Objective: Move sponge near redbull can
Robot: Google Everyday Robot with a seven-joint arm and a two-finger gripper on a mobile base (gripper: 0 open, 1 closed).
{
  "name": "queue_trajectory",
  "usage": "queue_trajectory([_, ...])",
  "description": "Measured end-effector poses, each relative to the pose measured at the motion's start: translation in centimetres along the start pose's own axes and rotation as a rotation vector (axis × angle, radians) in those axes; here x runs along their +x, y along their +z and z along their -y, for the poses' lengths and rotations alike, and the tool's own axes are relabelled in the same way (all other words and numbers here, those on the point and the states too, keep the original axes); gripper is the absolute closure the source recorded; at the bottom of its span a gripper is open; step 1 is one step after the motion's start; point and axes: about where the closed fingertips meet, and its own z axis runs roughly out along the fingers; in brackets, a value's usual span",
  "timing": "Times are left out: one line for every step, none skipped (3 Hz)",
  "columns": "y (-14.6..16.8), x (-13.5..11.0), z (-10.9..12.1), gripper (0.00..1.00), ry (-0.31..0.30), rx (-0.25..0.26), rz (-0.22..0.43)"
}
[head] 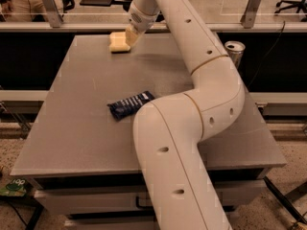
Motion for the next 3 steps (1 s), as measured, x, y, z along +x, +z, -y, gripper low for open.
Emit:
queue_trajectory([0.4, -0.2, 0.1, 0.57, 0.000, 0.002, 0.005])
queue_trajectory([1.2, -0.6, 0.3, 0.26, 0.007, 0.005, 0.016])
queue_trajectory([1.8, -0.9, 0.5, 0.03, 0.033, 0.011, 0.028])
